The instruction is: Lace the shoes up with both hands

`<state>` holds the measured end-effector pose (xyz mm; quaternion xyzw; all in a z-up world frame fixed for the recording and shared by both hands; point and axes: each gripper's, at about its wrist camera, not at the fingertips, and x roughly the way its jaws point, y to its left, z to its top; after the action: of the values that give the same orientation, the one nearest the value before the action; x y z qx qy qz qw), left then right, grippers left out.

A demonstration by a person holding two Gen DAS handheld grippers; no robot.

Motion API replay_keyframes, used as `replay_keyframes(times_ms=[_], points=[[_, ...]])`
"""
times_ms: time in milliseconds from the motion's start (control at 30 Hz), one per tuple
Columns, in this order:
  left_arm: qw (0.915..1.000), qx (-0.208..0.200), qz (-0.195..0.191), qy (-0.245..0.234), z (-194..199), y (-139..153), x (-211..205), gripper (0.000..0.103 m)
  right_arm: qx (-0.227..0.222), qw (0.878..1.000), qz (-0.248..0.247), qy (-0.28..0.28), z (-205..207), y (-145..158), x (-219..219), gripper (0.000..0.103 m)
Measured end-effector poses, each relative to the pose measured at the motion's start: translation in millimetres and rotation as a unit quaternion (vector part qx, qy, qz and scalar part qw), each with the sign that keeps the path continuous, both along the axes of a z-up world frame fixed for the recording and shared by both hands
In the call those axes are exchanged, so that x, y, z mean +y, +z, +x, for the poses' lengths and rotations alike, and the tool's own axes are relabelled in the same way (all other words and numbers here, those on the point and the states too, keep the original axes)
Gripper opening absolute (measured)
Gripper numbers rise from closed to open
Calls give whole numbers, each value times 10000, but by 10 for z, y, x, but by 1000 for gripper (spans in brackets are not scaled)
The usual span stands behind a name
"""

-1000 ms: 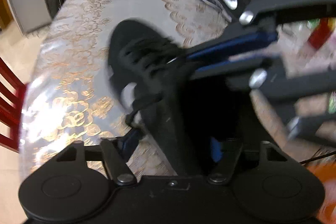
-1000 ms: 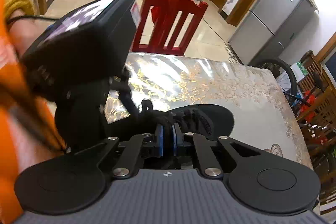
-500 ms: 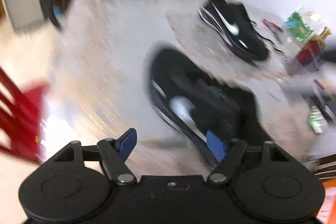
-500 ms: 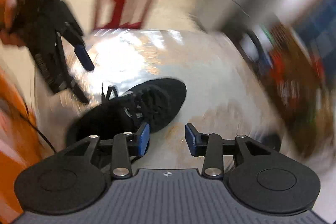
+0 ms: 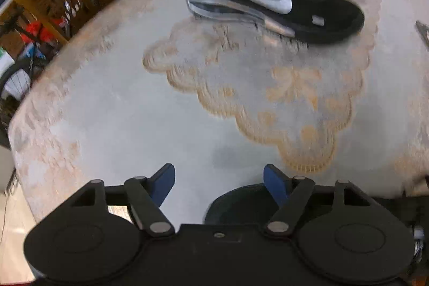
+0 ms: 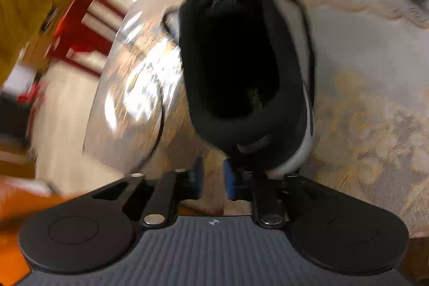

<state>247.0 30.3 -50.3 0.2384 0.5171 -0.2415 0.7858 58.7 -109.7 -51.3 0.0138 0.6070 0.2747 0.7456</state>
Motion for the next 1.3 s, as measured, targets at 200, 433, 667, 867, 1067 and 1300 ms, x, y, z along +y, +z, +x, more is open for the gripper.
replay_keyframes(times_ms=[200, 433, 667, 867, 1067, 1300], points=[[9976, 459, 430, -282, -595, -127, 287, 70, -1121, 9880, -1034, -240, 538, -3, -16, 20], [9945, 538, -608, 663, -1152, -192, 496, 70, -2068, 9688, -1362, 29, 1214, -179, 311, 19], [9719, -1200, -480, 1970, -1208, 5, 602, 69, -2736, 9518, -1191, 706, 1092, 16, 19, 30], [9621, -1942, -374, 1877, -1125, 74, 397, 69, -2865, 9457, -553, 1433, 1200, 125, -22, 51], [9245, -2451, -703, 2835, -1119, 7, 294, 64, -3018, 9428, -59, 1412, 1271, 35, -22, 51], [8494, -3109, -1384, 4034, -1307, 170, 366, 49, -4058, 9114, -397, 559, 1085, -110, 58, 45]])
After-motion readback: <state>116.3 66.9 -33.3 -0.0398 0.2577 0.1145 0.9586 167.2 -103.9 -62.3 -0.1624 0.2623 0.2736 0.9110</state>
